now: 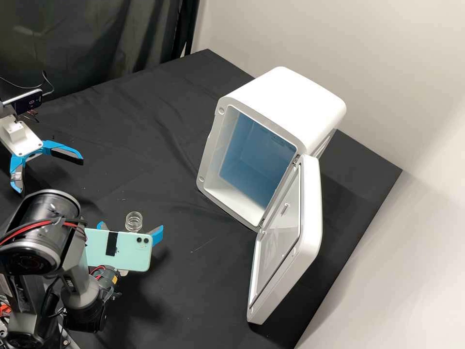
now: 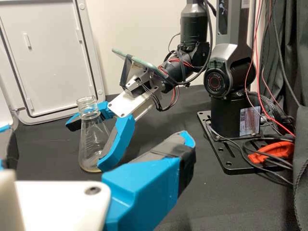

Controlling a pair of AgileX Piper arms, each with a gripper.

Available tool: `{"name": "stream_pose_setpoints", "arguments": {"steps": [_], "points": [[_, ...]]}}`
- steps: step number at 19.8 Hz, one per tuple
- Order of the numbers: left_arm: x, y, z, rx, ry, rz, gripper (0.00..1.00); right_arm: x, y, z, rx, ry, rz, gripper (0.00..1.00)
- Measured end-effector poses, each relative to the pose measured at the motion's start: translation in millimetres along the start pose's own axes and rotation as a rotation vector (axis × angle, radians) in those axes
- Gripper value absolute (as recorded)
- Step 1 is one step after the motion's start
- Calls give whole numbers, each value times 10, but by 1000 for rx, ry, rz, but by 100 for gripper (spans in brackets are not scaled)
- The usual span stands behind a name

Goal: Place the flask in the incubator

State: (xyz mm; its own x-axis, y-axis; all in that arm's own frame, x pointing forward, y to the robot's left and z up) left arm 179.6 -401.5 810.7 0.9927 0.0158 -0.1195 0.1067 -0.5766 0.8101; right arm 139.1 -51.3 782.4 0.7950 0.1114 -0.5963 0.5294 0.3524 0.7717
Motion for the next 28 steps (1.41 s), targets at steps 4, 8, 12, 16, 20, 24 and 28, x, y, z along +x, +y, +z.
{"name": "stream_pose_setpoints", "arguments": {"steps": [4, 8, 12, 16, 20, 24, 28], "points": [[0, 0, 0, 0, 0, 0, 100, 1, 0, -2, -1, 1, -1, 0], [0, 0, 0, 0, 0, 0, 100, 9, 7, -21, -16, 8, -3, 0], [0, 0, 0, 0, 0, 0, 100, 12, 26, -31, -29, 3, 4, 0], [0, 0, 0, 0, 0, 0, 100, 12, 44, -45, -47, -1, 11, 0], [0, 0, 0, 0, 0, 0, 100, 10, 49, -47, -50, -3, 13, 0], [-7, 19, 6, 5, -1, 10, 100, 7, 62, -40, -49, -16, 25, 0], [-8, 22, 7, 6, -2, 12, 100, 11, 65, -44, -52, -15, 25, 0]]}}
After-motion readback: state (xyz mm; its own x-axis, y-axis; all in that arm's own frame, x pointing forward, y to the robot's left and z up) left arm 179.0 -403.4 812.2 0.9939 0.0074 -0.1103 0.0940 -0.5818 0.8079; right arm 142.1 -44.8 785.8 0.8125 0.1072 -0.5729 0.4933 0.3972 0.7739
